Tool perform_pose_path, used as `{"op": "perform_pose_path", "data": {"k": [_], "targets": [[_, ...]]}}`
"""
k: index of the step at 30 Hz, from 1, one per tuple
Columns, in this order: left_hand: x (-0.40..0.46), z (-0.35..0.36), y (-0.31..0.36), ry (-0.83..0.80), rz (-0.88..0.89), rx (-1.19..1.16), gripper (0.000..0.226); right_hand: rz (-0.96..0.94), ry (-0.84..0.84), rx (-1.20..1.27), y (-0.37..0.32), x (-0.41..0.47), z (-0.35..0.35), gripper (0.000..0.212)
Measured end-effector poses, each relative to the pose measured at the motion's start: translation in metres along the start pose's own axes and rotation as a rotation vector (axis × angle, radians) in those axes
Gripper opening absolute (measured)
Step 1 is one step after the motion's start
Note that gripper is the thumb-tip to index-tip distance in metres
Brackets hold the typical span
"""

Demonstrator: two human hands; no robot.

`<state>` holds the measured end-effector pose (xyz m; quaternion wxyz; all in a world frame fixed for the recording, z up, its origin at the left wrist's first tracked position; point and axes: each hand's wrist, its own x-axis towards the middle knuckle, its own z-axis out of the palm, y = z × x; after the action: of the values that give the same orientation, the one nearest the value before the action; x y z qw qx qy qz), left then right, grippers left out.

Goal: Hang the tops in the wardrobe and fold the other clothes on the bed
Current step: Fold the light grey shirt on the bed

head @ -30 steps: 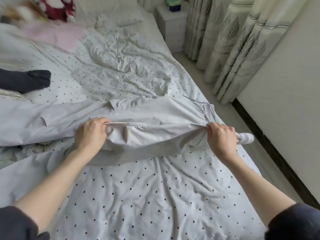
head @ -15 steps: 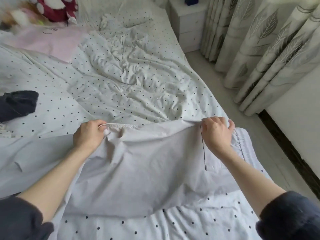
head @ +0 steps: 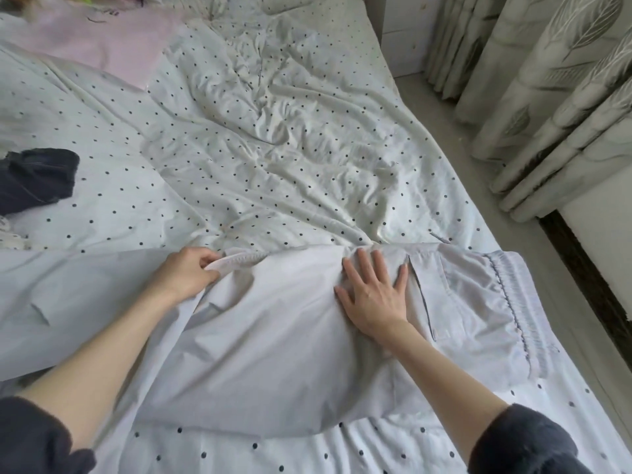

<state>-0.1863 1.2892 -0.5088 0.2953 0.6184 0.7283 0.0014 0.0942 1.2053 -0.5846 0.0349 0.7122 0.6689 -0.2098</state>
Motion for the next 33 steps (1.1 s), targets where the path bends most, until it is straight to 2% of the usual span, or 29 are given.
{"op": "perform_pose_path", "data": {"k": [4, 8, 12, 15, 21, 24, 26, 29, 31, 33], "targets": [[-0.03, -0.008, -0.003, 0.13, 0.008, 0.164, 0.028, 0.053, -0.049, 0.085, -0.017, -0.015, -0.012, 0.058], [-0.075, -0.015, -0.016, 0.23, 0.052, 0.432, 0.043, -0.051, -0.102, 0.162, -0.054, -0.049, -0.012, 0.058], [-0.117, -0.023, -0.044, 0.339, 0.044, 0.466, 0.047, -0.119, -0.173, 0.179, -0.094, -0.073, -0.004, 0.06], [-0.15, -0.039, -0.081, 0.312, -0.04, 0.451, 0.056, -0.15, -0.159, 0.173, -0.134, -0.089, -0.003, 0.057], [-0.189, -0.075, -0.147, 0.216, -0.176, 0.403, 0.035, -0.189, -0.015, 0.237, -0.206, -0.108, -0.018, 0.051], [-0.194, -0.101, -0.176, 0.173, -0.163, 0.403, 0.026, -0.146, 0.059, 0.266, -0.239, -0.111, -0.03, 0.045], [-0.197, -0.123, -0.2, 0.218, -0.129, 0.436, 0.023, -0.154, 0.159, 0.192, -0.268, -0.115, -0.032, 0.041], [-0.194, -0.15, -0.228, 0.324, -0.058, 0.492, 0.019, -0.314, 0.278, -0.008, -0.312, -0.119, -0.03, 0.052], [-0.19, -0.163, -0.241, 0.336, -0.022, 0.469, 0.015, -0.437, 0.279, -0.093, -0.345, -0.117, -0.026, 0.059], [-0.185, -0.172, -0.255, 0.3, -0.006, 0.428, 0.009, -0.529, 0.258, -0.113, -0.382, -0.112, -0.019, 0.052]]}}
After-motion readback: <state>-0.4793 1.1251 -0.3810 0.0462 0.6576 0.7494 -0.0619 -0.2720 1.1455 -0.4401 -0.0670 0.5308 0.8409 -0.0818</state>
